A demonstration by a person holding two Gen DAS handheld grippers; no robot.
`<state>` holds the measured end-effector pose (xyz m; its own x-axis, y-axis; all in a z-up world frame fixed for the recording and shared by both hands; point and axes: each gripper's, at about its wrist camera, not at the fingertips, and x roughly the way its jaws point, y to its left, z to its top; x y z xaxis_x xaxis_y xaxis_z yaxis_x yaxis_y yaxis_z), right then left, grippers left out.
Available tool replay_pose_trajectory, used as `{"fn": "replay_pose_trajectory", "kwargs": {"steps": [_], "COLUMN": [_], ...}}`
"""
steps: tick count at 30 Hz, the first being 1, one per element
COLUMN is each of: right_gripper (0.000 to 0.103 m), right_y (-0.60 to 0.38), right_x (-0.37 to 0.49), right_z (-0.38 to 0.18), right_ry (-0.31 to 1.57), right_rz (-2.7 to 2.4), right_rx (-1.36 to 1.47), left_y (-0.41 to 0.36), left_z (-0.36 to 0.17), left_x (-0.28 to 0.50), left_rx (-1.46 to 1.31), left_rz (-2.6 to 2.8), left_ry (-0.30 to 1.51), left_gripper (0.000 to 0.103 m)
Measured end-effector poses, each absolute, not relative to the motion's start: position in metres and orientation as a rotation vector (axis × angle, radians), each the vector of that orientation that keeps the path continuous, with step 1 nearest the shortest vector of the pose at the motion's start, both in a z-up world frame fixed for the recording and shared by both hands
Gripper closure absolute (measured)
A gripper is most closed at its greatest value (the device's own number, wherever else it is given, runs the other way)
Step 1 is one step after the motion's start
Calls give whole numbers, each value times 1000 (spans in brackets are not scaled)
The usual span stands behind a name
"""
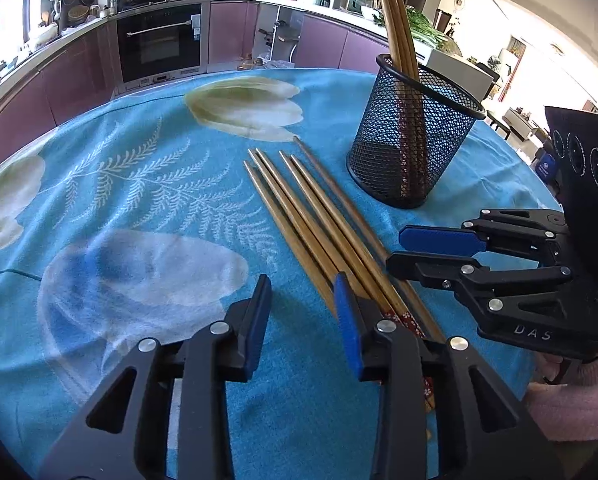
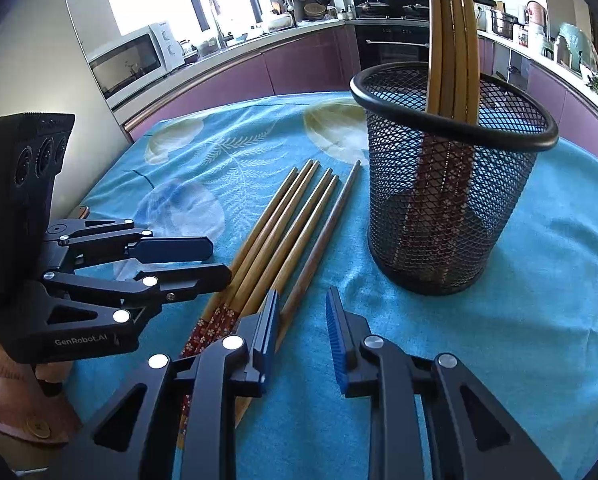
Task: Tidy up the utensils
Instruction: 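Close the left gripper on a chopstick from the pile while the right gripper grasps another, then lift the left gripper's chopstick toward the holder while the right gripper raises its chopstick upright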
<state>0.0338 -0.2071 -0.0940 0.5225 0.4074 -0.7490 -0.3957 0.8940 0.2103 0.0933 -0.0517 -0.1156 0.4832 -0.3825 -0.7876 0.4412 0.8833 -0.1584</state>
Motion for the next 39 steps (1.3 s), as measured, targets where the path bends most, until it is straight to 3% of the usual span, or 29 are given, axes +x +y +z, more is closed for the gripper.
{"fn": "replay_pose_trajectory", "kwargs": {"steps": [15,20,23,28,39], "right_gripper": [82,84,93,96,97], "right_y": [-202,-201,-203,-209,-209], "right_x": [50,54,55,53,38], "right_z": [-97,-98,-98,-99,-86], "right_ry": [900,898,903,903,869], "right_rz": [421,408,426,430,518], "right_rx": [-7,9,47,90,98], "left_y": [-59,-60,-59,-52,-46], "left_z": [-117,-118,-117,-118,-107], "left_x": [107,111,112,108,91], "left_rx": [123,128,101,42,15], "left_rz": [-471,-463,-464,-459,-491], "left_ry": [964,968,970,964,931], "left_gripper": [71,80,87,93,95]}}
